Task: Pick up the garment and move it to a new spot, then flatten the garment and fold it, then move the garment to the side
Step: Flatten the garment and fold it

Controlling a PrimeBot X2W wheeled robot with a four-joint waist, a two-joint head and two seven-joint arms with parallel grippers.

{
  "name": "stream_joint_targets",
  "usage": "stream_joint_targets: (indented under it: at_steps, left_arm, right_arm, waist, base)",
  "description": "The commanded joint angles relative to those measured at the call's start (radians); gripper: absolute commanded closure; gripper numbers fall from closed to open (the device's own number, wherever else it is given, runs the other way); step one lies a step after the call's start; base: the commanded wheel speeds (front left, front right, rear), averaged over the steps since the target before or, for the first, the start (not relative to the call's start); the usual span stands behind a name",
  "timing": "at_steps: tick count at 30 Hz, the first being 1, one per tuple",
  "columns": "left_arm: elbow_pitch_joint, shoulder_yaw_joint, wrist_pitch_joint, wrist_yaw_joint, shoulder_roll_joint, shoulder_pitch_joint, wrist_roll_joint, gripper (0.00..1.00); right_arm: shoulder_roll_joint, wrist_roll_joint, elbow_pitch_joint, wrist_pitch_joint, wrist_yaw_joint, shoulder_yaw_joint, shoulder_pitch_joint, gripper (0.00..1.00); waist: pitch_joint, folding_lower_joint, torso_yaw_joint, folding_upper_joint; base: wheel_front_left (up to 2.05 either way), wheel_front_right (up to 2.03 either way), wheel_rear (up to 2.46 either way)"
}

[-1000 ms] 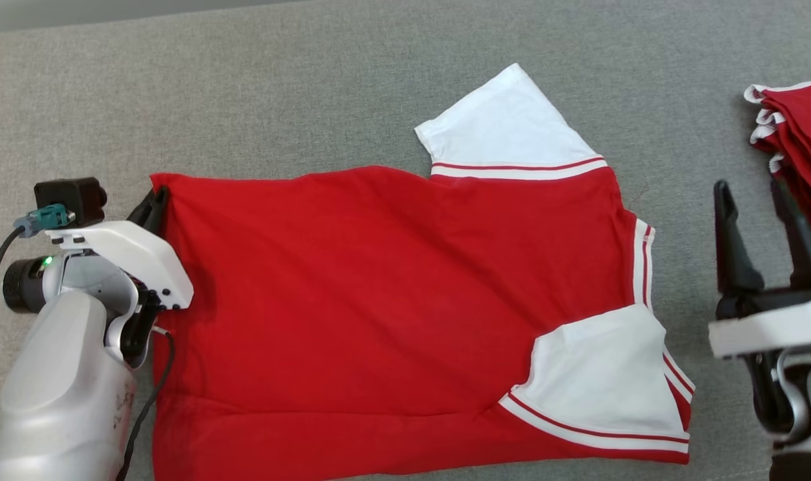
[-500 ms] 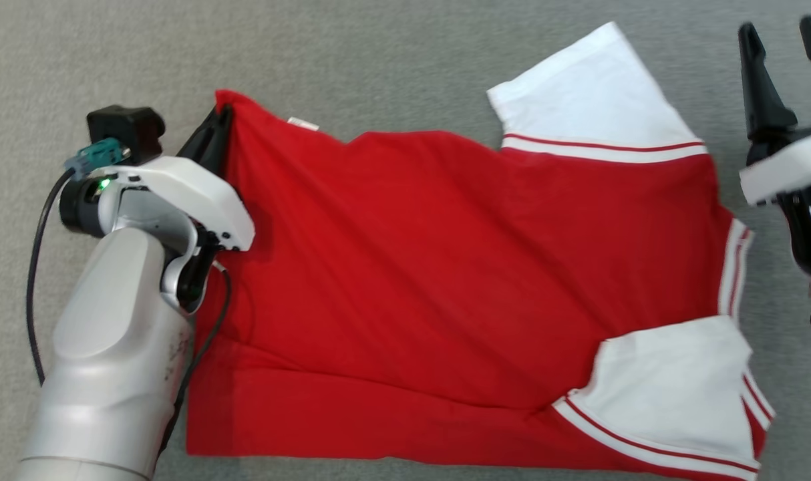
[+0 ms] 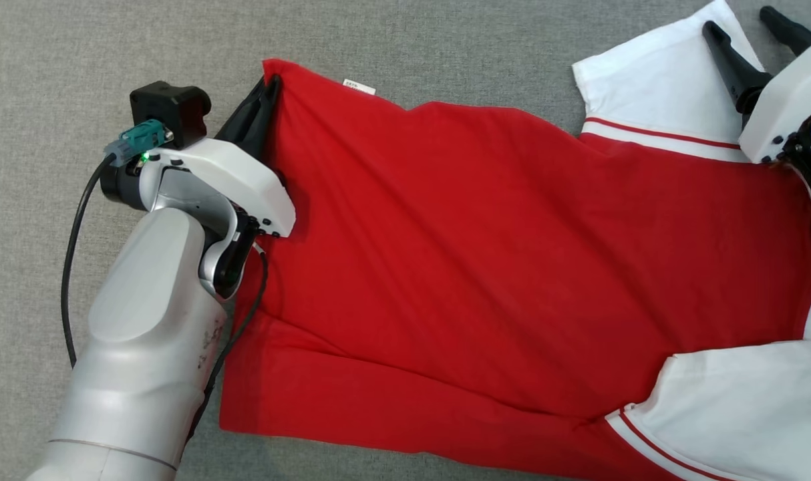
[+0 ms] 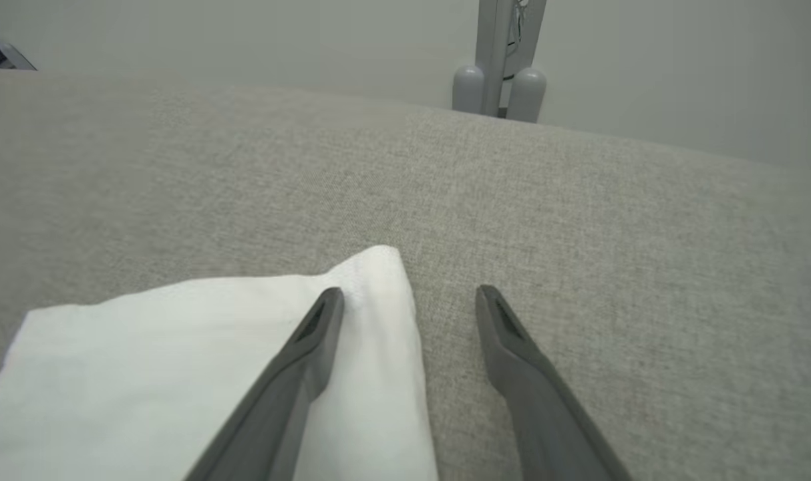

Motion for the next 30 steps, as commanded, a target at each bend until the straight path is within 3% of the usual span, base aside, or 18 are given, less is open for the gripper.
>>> stream_joint_targets:
  at_steps: [1,4,6,7,20,30]
  left_arm:
    - [-0.003,0.0,-0.005,0.0,0.005,-0.013,-0.001,1.0]
    - [-0.005,-0.008,-0.007,-0.001,0.001,-0.015,-0.004,1.0]
    - [-0.005,-0.011,-0.008,-0.002,0.0,-0.016,-0.006,1.0]
    - [-0.005,-0.013,-0.009,-0.002,0.0,-0.016,-0.007,1.0]
    - [-0.046,0.008,-0.033,0.013,0.055,0.028,-0.024,1.0]
    - [-0.126,0.021,-0.001,0.031,0.1,0.104,-0.041,1.0]
  right_arm:
    - [-0.008,0.011,0.005,0.009,0.0,0.012,-0.011,0.0]
    - [-0.019,0.044,0.015,0.062,0.0,0.072,-0.035,0.0]
    - [-0.026,0.071,0.008,0.083,0.0,0.104,-0.05,0.6]
    - [-0.033,0.081,0.004,0.084,0.0,0.115,-0.059,1.0]
    - [-0.09,0.207,-0.065,-0.108,0.0,0.14,-0.083,1.0]
    - [-0.108,0.283,-0.135,-0.189,0.0,0.156,-0.025,1.0]
  waist:
    - [0.001,0.0,0.002,0.0]
    - [0.003,0.0,0.007,0.0]
    - [0.004,0.0,0.009,0.0]
    - [0.004,0.0,0.01,0.0]
    - [-0.045,0.0,-0.026,0.0]
    - [-0.084,0.0,-0.066,0.0]
  base:
    - [0.0,0.0,0.0]
    - [0.0,0.0,0.0]
    - [0.0,0.0,0.0]
    - [0.0,0.0,0.0]
    - [0.0,0.0,0.0]
    - [0.0,0.0,0.0]
